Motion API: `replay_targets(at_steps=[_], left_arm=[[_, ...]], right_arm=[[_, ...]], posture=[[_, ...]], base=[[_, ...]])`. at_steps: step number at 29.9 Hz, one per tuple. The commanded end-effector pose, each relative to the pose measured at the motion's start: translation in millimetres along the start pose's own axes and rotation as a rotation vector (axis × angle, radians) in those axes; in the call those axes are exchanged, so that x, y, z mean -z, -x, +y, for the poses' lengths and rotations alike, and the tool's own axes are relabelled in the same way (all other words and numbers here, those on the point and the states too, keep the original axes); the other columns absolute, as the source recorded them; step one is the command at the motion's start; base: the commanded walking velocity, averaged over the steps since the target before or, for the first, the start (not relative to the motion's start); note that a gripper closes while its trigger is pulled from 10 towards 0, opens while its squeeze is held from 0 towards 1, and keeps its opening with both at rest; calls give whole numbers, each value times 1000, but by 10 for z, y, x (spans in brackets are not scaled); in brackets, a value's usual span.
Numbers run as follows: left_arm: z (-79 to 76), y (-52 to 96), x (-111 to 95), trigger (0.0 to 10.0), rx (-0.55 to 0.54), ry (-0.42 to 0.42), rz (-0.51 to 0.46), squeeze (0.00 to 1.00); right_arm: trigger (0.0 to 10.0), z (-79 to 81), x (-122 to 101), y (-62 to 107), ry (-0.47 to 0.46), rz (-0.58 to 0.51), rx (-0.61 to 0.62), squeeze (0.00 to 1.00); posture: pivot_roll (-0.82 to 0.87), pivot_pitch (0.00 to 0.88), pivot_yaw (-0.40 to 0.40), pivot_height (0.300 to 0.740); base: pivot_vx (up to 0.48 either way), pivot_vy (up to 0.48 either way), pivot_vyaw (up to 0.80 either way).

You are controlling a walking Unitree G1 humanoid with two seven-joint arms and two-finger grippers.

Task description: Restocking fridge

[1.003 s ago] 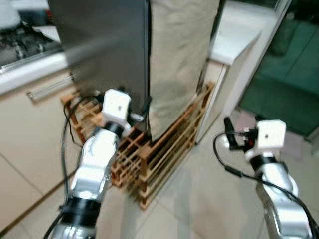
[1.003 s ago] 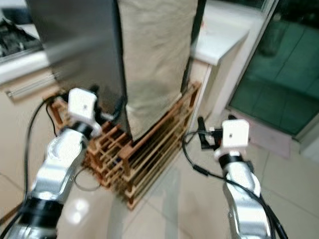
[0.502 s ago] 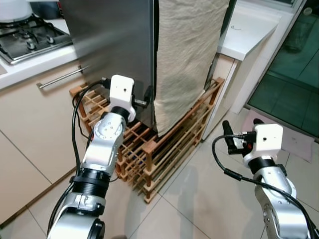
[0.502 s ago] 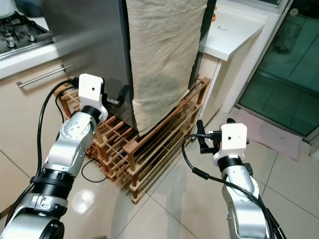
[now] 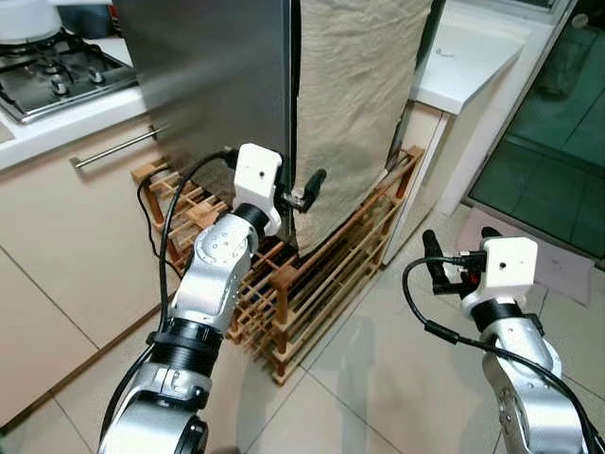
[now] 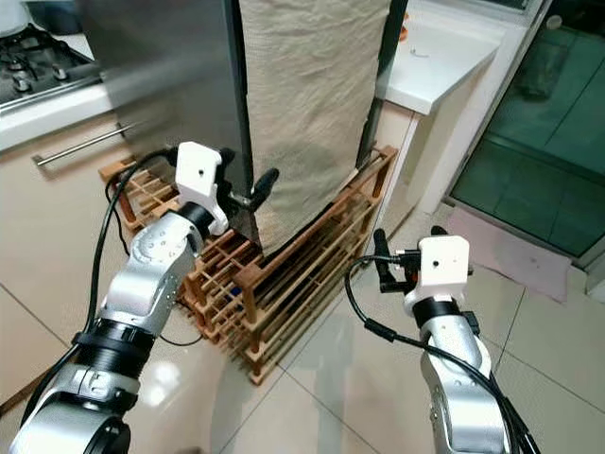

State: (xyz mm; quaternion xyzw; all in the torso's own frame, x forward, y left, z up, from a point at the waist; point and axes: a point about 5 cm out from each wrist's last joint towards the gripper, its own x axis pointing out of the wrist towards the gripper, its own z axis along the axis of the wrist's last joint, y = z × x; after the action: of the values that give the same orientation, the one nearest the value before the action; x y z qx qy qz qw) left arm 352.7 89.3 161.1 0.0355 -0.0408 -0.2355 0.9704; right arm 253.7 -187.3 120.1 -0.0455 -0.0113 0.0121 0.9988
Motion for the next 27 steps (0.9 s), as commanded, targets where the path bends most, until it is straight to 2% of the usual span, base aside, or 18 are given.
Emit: replay_targets(at_steps=[1,14,22,25,27], left_arm=[[-2,-64,-29,10000,-2,-21,-1,0],[-103,-182,-83,10000,33,33,-42,0],[-73,-240,-74,10000,21,31,-23,0],[-96,-292,-48,10000,13,20,15,0],[-135,-347,7,10000,-13,-13,81,0]], right_arm=[[10000,-26,-6,-34,-9,-4,12,0],[10000,-19,-16,-59,-7,-17,10,0],[10000,-26,14,-38,-11,-9,9,0],[10000,-14,26,-43,-17,-4,9,0],[10000,4,33,-51,-25,1,4,0]], posture=[[-50,0,-14,736],[-60,0,-13,736],[-63,0,-2,736],[-61,0,-3,736],[-61,0,-4,736]], base=[[0,0,0],[0,0,0],[0,0,0],[0,0,0],[0,0,0]])
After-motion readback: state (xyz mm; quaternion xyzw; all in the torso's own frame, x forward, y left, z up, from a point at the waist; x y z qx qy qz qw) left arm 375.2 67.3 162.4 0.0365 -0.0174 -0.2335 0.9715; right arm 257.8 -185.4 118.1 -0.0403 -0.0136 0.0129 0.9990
